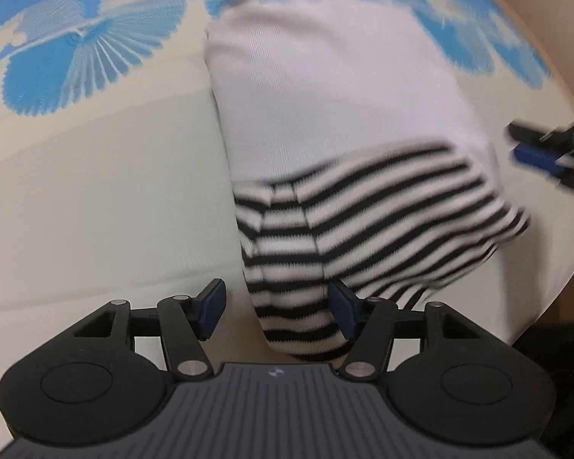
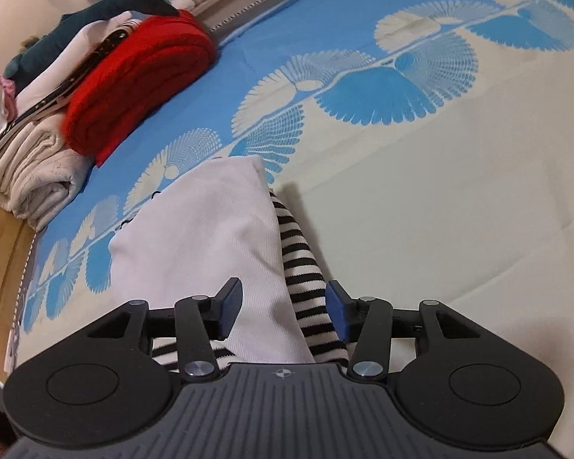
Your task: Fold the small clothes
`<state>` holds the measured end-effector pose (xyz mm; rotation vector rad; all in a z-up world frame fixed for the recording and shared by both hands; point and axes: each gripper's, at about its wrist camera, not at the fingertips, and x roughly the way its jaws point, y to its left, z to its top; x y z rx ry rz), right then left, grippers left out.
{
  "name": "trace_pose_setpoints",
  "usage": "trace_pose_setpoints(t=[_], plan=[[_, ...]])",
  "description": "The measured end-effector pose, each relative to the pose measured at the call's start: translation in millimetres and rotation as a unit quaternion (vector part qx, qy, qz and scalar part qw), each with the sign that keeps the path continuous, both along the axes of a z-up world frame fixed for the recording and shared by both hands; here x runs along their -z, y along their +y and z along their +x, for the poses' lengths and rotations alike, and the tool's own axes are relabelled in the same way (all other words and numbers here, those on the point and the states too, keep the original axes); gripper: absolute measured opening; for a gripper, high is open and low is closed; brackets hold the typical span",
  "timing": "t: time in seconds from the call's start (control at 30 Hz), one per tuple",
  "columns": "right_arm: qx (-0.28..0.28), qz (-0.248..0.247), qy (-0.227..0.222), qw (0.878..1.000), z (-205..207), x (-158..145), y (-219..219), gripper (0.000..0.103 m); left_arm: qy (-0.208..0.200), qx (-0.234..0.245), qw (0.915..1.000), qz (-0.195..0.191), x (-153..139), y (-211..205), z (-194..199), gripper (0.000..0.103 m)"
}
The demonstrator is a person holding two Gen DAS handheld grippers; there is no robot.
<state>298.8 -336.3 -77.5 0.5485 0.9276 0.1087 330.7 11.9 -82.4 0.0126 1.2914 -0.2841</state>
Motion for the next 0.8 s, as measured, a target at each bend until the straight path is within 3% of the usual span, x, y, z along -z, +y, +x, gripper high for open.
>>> trace_pose_setpoints(t=[0.17,0.3,0.37,0.4,0.43,0.57,0.6,0.7,0.77,0.8], plan=[[0.001,0.004,0.01,1.0,20,10,11,0.056,-0.041,-0.081,0.9937,-0.065,-18,35,14,0.073],[-0.005,0.016,0.014,1.0,36,20,22,0.056,-0.039,-0.151,0.9829,-0.097,-16,56,32,0.077],[-0.022,0.018,0.007,1.0,40,21,29,0.045,-0.034,-0.171,0.977,-0.124,-13,63,41,0.078],[-0.034,0.013,-0.006,0.999,42,20,35,0.017,-0.032,-0.179,0.9738,-0.136,-10,65,46,0.078],[-0.04,0.012,-0.02,0.999,42,17,37,0.002,-0.03,-0.189,0.9704,-0.147,-8,66,49,0.078],[0.032,0.07,-0.101,0.992,29,-1,14,0.001,-0.033,-0.216,0.9586,-0.182,6,62,64,0.08],[0.045,0.046,-0.1,0.993,28,-2,11,0.001,-0.033,-0.222,0.957,-0.184,14,63,68,0.08],[0.029,-0.041,-0.004,0.999,41,22,17,0.003,-0.023,-0.234,0.9502,-0.204,32,61,75,0.086],[0.017,-0.025,0.042,0.999,47,35,17,0.009,-0.014,-0.25,0.9473,-0.2,40,60,80,0.086],[0.013,-0.016,0.042,0.999,48,34,16,0.014,-0.017,-0.256,0.9453,-0.202,43,62,81,0.086]])
